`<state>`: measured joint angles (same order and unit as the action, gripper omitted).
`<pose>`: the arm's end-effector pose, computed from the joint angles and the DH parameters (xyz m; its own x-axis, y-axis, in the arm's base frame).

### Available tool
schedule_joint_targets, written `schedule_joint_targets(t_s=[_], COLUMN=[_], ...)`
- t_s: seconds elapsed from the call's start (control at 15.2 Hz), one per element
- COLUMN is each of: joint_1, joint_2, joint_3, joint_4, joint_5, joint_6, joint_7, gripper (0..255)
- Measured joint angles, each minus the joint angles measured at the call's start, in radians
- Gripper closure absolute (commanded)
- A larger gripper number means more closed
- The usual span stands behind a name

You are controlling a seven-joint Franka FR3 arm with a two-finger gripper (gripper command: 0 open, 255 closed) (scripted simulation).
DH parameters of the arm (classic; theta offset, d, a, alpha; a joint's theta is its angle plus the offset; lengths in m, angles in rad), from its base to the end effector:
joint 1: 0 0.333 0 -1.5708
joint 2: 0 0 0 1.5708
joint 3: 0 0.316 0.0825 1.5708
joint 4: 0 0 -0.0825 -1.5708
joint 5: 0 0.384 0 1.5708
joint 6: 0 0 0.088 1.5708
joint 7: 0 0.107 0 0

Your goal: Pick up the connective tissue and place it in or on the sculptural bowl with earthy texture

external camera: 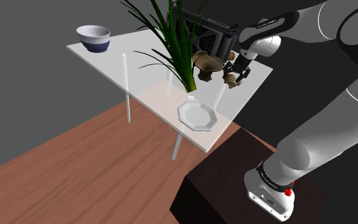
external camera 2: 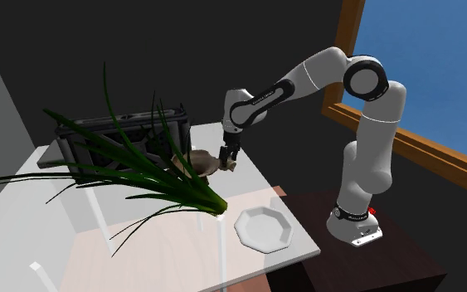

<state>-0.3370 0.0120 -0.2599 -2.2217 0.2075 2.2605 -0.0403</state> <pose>0.4422 -0.2938 0.3727 0.7720 -0.6352 0.0232 -0.6245 -0.7647 -0.1586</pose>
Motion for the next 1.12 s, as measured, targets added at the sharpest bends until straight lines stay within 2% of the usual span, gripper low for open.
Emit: schedule_joint_targets(t_s=[0.26,0.33,1.06,1.12], joint_1=[0.0,0.0,0.001,0.001], joint_2=[0.0,0.0,-0.016,-0.017], joint_3=[-0.001,-0.001,-0.002,-0.002], joint_4=[-0.001,-0.001,-0.002,-0.001], joint_5=[0.0,0.0,-0.003,-0.003], joint_6=[0.003,0.003,0.003,0.004], joint_7=[0.0,0.0,0.005,0.005], gripper=[0,255,255,0])
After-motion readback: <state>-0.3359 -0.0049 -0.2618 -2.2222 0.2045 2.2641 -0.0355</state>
